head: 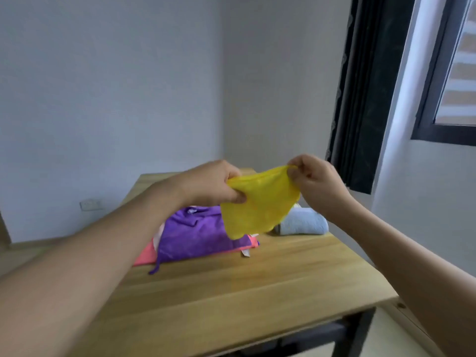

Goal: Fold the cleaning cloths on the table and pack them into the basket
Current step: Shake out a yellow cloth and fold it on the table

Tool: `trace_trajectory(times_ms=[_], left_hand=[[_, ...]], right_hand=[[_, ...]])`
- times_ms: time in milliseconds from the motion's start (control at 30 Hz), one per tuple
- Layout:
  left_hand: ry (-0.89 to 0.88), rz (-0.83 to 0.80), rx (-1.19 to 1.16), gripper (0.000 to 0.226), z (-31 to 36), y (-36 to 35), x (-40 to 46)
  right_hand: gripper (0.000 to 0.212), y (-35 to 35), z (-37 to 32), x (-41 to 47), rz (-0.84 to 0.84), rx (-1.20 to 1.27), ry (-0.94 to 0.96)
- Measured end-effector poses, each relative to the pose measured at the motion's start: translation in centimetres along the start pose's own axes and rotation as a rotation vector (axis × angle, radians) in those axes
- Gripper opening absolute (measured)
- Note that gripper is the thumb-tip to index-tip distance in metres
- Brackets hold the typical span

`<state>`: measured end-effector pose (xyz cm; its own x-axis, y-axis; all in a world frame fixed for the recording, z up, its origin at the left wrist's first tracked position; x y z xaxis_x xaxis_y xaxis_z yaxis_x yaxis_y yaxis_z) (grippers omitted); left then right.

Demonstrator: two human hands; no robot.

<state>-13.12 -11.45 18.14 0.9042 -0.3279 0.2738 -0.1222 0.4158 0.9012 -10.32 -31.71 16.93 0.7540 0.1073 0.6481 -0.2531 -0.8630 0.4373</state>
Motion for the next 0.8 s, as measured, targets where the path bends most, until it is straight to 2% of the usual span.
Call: trace_trajectory(times_ms=[100,200,267,333,400,467,567,633,800], left_hand=[[0.035,-0.288,-0.289,0.017,0.2,-5.4,-4.0],[0.179,-0.549,-0.502,0.01,-0.8,-12.2,-7.1],[0.258,-0.658,-0.501,0.022,-1.7,-16.0,-8.4],[0.281,-0.733,-0.433,0.023,-2.8,-18.3,-8.9],[0.299,-0.696,-0.337,0.024,-4.1,-19.3,-8.4],[0.308,-0.538,-0.219,0.026,-5.5,-19.5,-7.1],[0.291,-0.257,-0.119,0.026,-7.6,-19.7,-4.6],[0.301,-0.129,-0.106,0.021,-8.8,-20.0,-2.7],[0.395,0.028,-0.132,0.014,-12.4,-22.4,1.9]], right_hand=[[0.012,-0.9,2.6,-4.6,-0.34,0.02,-0.251],[0.012,-2.2,6.2,-9.3,-0.615,-0.127,-0.451],[0.013,-3.6,8.6,-12.2,-0.742,-0.162,-0.558],[0.012,-4.8,10.9,-14.3,-0.815,-0.19,-0.638],[0.014,-5.8,12.7,-15.4,-0.844,-0.234,-0.649],[0.019,-6.7,13.8,-15.0,-0.811,-0.238,-0.595],[0.017,-7.8,15.0,-12.7,-0.616,-0.196,-0.503],[0.015,-8.7,16.0,-10.9,-0.492,-0.166,-0.467],[0.02,-10.9,18.1,-7.8,-0.359,-0.196,-0.4]])
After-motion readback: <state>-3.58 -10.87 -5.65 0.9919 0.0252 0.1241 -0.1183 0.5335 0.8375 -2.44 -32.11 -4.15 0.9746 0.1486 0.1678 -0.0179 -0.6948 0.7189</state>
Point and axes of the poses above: each hand's wrist, its own x-axis towards the middle knuckle, its own y-axis out of the back of the hand, z = x × y, the point moved 4 cm from there along x, towards the middle knuckle, and after that the axes turned 3 degrees about x, right-handed, at the moved point
